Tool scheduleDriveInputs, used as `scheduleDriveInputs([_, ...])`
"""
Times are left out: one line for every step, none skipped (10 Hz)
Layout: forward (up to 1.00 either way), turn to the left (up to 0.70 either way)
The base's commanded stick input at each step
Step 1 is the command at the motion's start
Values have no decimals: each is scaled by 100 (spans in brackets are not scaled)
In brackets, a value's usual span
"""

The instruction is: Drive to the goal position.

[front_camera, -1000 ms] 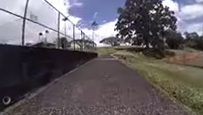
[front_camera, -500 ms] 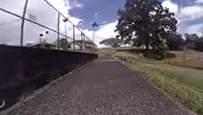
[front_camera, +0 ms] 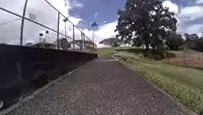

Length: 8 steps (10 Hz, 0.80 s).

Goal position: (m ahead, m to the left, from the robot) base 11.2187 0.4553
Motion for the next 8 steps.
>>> scheduleDriveInputs([4,0])
scheduleDriveInputs([4,0])
scheduleDriveInputs([4,0])
scheduleDriveInputs([4,0])
scheduleDriveInputs([4,0])
scheduleDriveInputs([5,0])
scheduleDriveInputs([5,0])
scheduleDriveInputs([4,0])
